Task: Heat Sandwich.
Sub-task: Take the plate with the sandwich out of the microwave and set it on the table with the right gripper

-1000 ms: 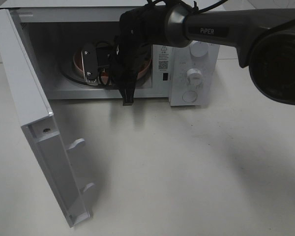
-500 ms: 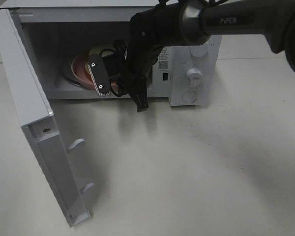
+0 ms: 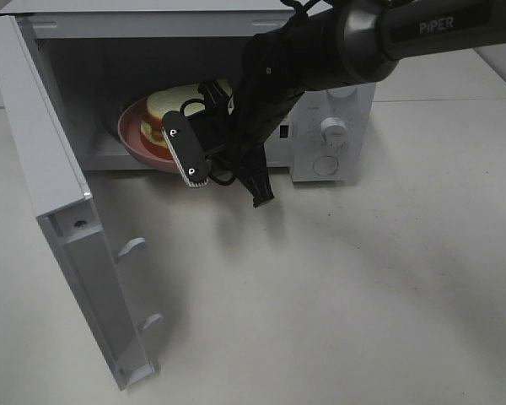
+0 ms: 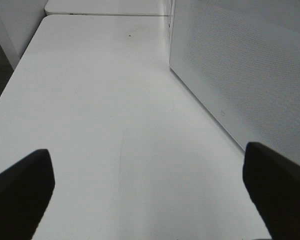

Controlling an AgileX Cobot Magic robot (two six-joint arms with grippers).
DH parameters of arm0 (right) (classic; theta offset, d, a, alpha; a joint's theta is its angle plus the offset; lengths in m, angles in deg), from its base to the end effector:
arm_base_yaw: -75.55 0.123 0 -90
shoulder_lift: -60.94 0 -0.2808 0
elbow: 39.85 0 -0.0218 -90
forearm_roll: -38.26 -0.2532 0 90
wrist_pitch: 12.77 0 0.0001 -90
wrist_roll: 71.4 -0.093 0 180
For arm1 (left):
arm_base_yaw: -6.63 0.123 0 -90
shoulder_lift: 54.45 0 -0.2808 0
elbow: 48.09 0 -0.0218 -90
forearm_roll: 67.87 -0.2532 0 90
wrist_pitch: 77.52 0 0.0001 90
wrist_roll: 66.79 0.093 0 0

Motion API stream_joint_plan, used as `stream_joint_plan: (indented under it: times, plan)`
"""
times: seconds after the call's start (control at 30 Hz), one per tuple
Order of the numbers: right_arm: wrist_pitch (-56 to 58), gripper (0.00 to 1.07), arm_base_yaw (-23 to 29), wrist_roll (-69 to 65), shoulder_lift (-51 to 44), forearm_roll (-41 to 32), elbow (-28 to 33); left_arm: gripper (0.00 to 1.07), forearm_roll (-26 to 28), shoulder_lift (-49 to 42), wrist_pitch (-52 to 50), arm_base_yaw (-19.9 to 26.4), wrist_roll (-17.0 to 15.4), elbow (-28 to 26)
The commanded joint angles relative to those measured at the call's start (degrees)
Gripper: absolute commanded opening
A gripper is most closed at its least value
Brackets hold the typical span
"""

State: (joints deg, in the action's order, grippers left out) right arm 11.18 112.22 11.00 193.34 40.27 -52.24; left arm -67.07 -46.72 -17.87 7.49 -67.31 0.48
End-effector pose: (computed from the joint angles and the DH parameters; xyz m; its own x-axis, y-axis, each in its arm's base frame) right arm 0.3811 0.2821 0.1474 0.5223 -0.8514 -0.0476 -0.7045 -0.3993 -0.5867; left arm 0.0039 -0.0011 0.2786 -0.4374 -0.0227 -0.8990 -0.0112 0.9997 -0.0198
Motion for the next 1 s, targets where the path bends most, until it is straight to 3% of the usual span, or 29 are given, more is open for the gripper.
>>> stream_joint_plan:
  times: [0.03, 1.0]
  plan:
    - [-2.12, 0.0, 0.06, 1.09, -3.04, 0.06, 2.29, 0.97, 0.0, -1.26, -0.29, -0.17, -0.17, 0.17]
    - [-7.33, 0.0, 0.06, 1.15, -14.9, 0.11, 18.28, 0.97, 0.0, -1.26, -0.29, -0.17, -0.17, 0.17]
